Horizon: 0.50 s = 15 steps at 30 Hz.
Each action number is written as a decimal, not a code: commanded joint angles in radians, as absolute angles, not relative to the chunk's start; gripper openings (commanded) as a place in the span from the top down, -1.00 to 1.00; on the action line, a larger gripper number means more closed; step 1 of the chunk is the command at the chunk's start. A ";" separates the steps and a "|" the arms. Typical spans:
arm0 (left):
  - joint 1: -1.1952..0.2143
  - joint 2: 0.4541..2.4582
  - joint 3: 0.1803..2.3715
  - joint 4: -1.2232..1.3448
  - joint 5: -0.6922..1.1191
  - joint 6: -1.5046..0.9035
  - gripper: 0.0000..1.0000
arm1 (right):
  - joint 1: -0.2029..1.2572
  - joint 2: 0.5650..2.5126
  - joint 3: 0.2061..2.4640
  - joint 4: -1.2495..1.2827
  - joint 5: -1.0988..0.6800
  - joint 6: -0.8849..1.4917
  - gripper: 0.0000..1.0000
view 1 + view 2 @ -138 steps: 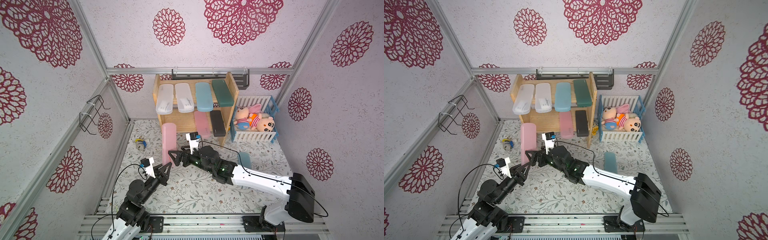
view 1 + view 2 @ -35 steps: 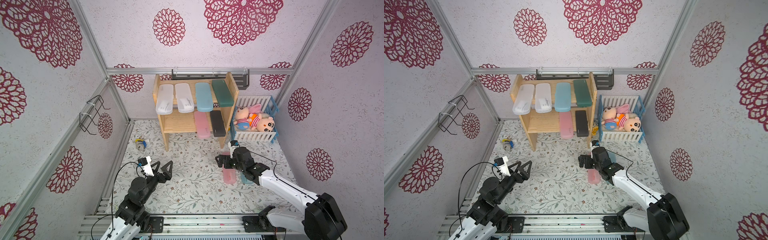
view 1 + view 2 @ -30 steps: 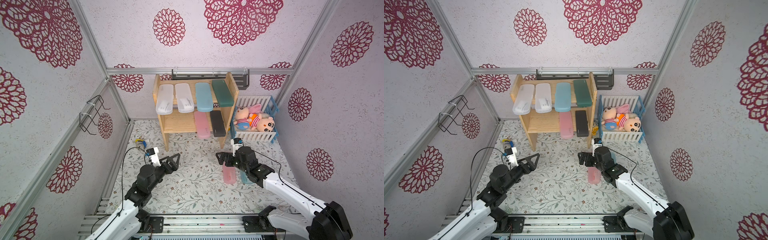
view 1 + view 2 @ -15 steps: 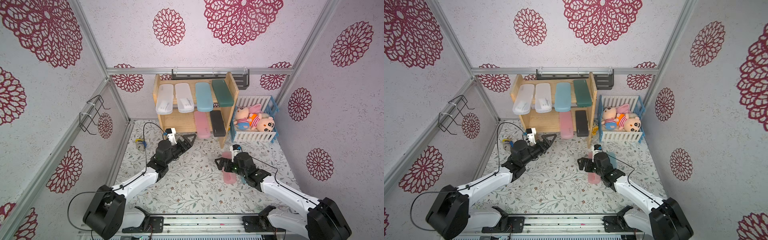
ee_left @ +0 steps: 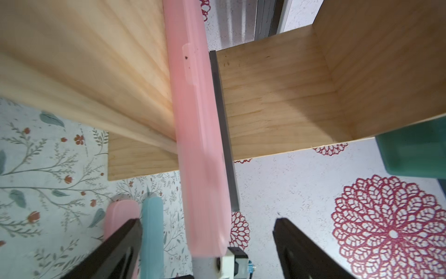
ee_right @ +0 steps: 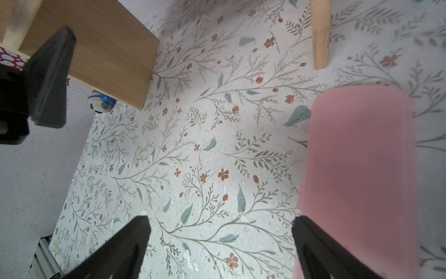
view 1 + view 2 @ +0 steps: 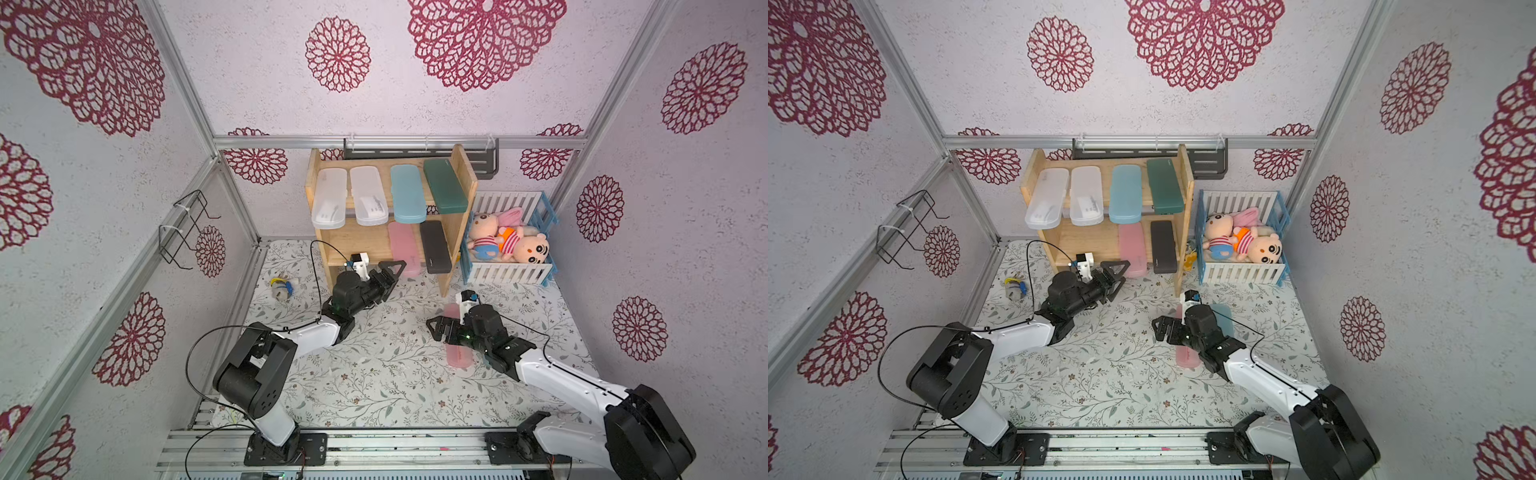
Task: Remove the pencil cases from the shelf
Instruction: Pick up the pencil case from the shelf.
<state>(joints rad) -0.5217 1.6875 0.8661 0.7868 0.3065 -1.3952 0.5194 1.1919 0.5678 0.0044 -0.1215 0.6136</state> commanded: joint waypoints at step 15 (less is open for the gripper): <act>-0.537 1.735 0.928 0.828 0.301 -1.407 0.28 | 0.524 1.199 0.561 0.005 -0.096 0.580 -0.98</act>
<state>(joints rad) -0.5247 1.7615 0.9150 0.8333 0.3050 -1.4403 0.5194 1.1938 0.5514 -0.0032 -0.1173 0.6083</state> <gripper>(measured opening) 0.370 0.990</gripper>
